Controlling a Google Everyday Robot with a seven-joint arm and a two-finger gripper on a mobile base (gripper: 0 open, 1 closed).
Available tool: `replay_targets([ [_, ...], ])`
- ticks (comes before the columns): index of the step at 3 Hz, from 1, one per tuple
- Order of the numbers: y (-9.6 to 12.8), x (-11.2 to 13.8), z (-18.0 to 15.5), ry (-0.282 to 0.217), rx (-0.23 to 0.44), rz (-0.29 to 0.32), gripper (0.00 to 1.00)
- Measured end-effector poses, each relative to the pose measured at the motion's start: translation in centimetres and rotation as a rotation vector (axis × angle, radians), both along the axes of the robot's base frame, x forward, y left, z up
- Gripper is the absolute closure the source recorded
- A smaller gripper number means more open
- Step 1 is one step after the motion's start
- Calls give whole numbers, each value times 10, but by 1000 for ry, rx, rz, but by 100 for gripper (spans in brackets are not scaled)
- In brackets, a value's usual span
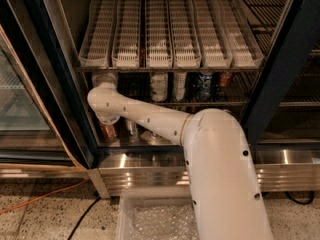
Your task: Pick redbull can from middle shelf of fridge
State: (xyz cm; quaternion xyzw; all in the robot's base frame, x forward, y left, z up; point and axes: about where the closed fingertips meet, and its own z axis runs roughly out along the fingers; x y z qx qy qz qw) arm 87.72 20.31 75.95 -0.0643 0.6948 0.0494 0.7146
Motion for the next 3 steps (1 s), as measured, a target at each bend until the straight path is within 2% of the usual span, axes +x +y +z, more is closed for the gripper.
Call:
replay_targets([
  [1, -1, -13, 10, -24, 12, 8, 100],
  [3, -27, -47, 14, -52, 30, -25, 100],
])
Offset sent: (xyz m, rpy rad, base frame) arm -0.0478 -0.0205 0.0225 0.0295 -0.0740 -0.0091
